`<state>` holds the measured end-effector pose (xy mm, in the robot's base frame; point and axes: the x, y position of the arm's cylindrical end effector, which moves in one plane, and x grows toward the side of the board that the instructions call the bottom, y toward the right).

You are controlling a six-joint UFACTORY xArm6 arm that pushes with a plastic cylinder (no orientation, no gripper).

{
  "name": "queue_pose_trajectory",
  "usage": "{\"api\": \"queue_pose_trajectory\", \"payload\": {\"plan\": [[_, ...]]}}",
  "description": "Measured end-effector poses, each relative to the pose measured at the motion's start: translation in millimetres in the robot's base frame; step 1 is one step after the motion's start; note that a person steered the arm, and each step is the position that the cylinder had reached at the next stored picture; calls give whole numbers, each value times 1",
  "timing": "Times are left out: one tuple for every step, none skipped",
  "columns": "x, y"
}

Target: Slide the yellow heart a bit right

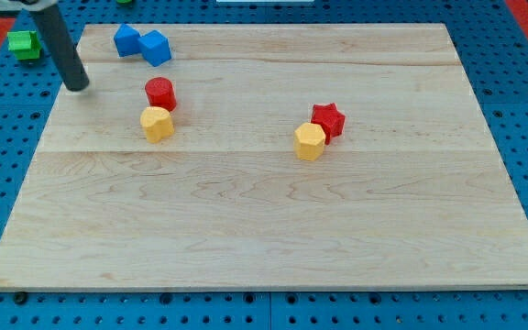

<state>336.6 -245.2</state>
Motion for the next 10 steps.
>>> {"api": "queue_pose_trajectory", "payload": {"plan": [[-3,27],[5,82],[5,92],[7,60],[29,43],[58,42],[61,69],[69,75],[69,76],[69,89]]}}
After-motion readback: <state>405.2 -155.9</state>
